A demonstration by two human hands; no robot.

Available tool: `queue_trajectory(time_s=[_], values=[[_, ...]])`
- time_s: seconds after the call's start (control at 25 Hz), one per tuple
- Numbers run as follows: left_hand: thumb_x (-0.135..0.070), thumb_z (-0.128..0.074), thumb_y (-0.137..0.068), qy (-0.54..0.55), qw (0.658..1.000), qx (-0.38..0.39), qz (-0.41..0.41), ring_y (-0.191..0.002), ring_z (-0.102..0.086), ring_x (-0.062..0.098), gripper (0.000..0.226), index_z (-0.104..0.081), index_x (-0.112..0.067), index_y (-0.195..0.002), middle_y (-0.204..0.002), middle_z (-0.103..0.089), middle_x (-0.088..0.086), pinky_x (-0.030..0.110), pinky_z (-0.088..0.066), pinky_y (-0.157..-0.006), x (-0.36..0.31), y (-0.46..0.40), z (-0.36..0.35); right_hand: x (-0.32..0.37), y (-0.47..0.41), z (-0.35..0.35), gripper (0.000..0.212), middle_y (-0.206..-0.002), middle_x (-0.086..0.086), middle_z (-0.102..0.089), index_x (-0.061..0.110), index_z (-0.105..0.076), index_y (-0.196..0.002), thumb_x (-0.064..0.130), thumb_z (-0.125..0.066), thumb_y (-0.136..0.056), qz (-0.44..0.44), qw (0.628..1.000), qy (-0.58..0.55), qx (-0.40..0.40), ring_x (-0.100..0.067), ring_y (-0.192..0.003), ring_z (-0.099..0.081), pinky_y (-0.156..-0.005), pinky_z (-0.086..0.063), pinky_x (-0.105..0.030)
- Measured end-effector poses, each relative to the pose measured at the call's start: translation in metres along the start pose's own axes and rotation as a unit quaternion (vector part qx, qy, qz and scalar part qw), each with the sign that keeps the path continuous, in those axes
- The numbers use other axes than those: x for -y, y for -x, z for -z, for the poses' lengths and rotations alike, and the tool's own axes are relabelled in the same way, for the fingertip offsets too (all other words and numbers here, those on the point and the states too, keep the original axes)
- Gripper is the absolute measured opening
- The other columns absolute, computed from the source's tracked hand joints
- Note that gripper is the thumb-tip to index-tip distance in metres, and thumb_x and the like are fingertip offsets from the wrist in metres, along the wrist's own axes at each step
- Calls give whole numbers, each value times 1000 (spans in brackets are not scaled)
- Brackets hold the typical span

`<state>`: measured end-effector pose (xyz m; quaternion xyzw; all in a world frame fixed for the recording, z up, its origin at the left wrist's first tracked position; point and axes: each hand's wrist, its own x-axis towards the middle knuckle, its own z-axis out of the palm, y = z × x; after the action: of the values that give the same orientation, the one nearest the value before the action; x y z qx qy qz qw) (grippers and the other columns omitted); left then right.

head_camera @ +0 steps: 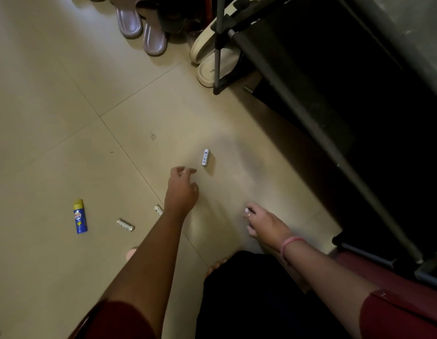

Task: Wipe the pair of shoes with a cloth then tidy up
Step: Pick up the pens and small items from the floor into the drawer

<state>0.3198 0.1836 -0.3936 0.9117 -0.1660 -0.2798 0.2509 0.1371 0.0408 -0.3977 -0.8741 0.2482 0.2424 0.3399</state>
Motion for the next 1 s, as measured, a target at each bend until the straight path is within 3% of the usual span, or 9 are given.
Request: queue_trajectory(time_s=[0.12,0.2,0.4,0.52,0.64,0.72,0.8,0.92,1.0], values=[[-11,-50,-94,-68,996,42,-35,-141,-28,30,48,-45,-13,-142,-156,-21,14,36,-31,-110,-22,-35,-17,-14,5,10,24,-103,0,-55,15,-66,-92,7,-68,-71,-63,983,-163,-57,-13,-75,-60,-76,-50,-18],[-16,-47,-96,-127,987,86,-50,-144,-22,30,48,-43,-11,-143,-158,-16,16,36,-26,-114,-33,-52,-29,-21,7,18,26,-104,-3,-58,20,-66,-89,6,-71,-68,-155,941,-291,-79,-14,-76,-62,-71,-51,-18],[0,-40,-93,-201,975,9,-94,-120,-46,33,34,-57,3,-122,-145,-38,16,37,-40,-95,-27,-54,-44,-19,10,27,19,-80,-4,-54,16,-60,-91,-2,-54,-87,-277,799,-527,-82,-4,-53,-58,-62,-55,-18],[2,-40,-96,-195,973,-22,-121,-103,-51,31,27,-60,5,-114,-122,-51,17,33,-42,-83,-8,-36,-48,-11,9,29,25,-66,-1,-50,13,-60,-89,-6,-43,-89,-293,741,-597,-94,-8,-56,-51,-58,-51,-21],[-8,-54,-92,10,999,-42,3,-94,-61,25,17,-66,0,-102,-104,-63,13,21,-41,-72,2,-8,-46,7,7,36,37,-67,0,-51,13,-59,-81,-14,-33,-82,-302,703,-636,-102,-8,-54,-49,-52,-43,-19],[-10,-69,-82,172,979,-68,80,-73,-65,5,9,-70,-5,-90,-83,-68,3,12,-44,-64,-11,21,-41,24,6,40,29,-72,2,-54,15,-62,-85,-5,-41,-87,-295,705,-640,-77,-8,-58,-50,-49,-39,-18],[-8,-76,-77,314,937,-62,141,-61,-62,-6,8,-69,-11,-82,-73,-69,-3,14,-47,-64,-37,52,-36,39,6,41,13,-77,1,-56,14,-63,-91,17,-51,-94,-287,694,-659,-33,-8,-61,-50,-51,-37,-19],[-6,-74,-79,463,869,-31,172,-73,-70,9,10,-70,-15,-82,-77,-74,1,27,-55,-74,-70,92,-31,61,11,48,37,-79,-2,-60,12,-60,-100,46,-44,-96,-259,665,-700,31,-11,-67,-52,-59,-37,-23],[-6,-73,-80,463,871,-1,163,-78,-72,14,10,-71,-11,-88,-82,-76,2,30,-58,-77,-84,107,-30,70,13,50,38,-82,-4,-60,12,-61,-99,43,-40,-98,-249,664,-704,33,-14,-69,-57,-66,-44,-27]])
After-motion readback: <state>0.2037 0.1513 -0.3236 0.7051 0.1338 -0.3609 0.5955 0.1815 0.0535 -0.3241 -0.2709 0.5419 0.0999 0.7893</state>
